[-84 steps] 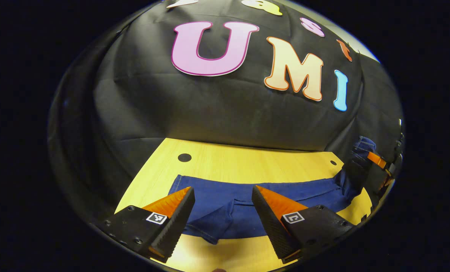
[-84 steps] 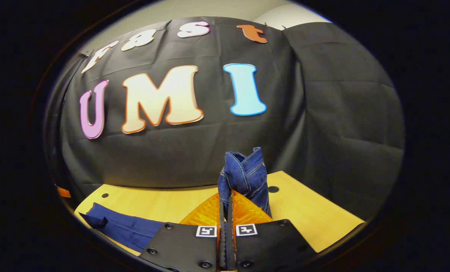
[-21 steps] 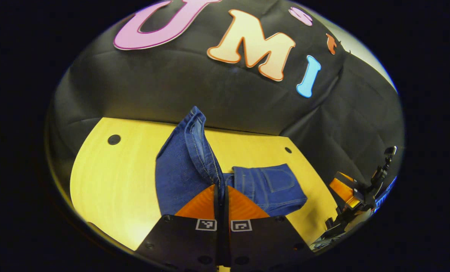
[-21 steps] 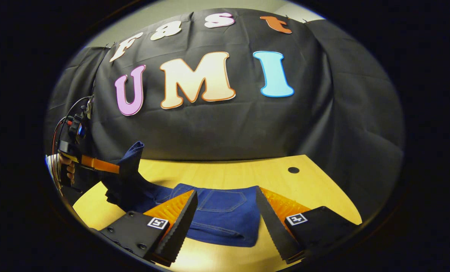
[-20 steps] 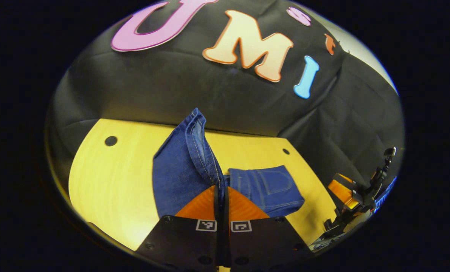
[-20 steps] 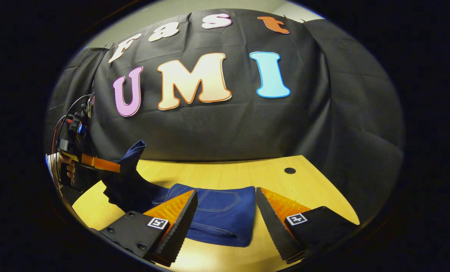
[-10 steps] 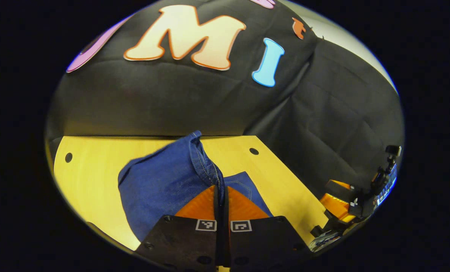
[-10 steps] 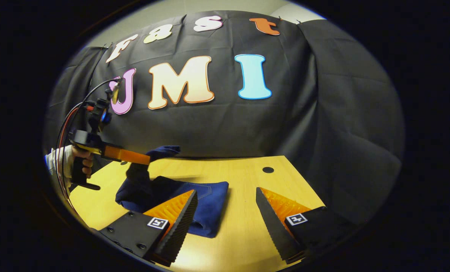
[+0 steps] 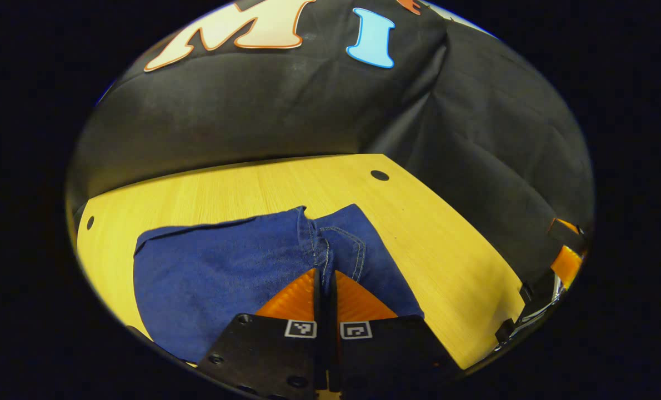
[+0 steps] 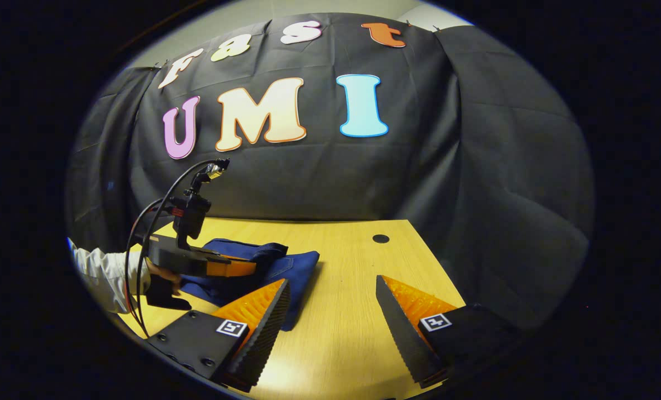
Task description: Grasp the waist and the cuffs of the jeans and fold them to make the two legs overlap; first hold the waist and fold one-third of the jeans toward the cuffs, then hold the cuffs and fold the remaining one-third in the same direction to finish folding.
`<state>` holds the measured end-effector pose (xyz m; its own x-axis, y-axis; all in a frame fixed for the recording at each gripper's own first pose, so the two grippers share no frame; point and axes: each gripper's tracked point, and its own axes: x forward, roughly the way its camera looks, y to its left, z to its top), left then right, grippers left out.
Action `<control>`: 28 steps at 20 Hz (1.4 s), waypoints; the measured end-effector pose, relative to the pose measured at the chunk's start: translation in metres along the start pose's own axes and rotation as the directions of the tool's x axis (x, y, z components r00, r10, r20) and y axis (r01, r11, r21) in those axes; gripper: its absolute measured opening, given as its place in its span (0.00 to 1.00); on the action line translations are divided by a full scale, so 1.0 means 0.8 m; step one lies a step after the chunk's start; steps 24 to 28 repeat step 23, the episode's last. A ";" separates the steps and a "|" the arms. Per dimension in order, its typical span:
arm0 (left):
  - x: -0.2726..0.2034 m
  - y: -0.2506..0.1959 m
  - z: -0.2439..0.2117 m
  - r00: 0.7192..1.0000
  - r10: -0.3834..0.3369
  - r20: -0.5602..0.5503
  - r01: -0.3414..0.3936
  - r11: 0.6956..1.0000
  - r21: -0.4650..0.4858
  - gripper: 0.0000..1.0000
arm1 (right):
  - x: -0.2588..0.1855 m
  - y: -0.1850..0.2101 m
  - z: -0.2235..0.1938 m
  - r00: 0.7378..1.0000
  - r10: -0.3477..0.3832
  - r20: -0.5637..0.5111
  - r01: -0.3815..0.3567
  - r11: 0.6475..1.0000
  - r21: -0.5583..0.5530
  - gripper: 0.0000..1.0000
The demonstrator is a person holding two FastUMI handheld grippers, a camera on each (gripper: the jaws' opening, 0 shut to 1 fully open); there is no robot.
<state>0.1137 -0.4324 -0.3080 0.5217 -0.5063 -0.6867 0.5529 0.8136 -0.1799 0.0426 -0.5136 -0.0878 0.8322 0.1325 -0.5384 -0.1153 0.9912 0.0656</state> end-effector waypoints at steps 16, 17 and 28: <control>-0.397 0.090 0.110 0.791 0.262 0.553 -0.304 0.952 -0.015 0.89 | -0.119 0.203 0.173 0.913 0.053 0.403 -0.090 0.993 0.072 0.97; -0.411 0.095 0.106 0.784 0.269 0.559 -0.310 0.950 -0.023 0.92 | -0.130 0.213 0.176 0.909 0.059 0.412 -0.097 0.993 0.073 0.93; -0.460 0.109 0.101 0.748 0.284 0.600 -0.334 0.942 -0.029 0.93 | -0.165 0.240 0.187 0.893 0.060 0.446 -0.094 0.994 0.054 0.96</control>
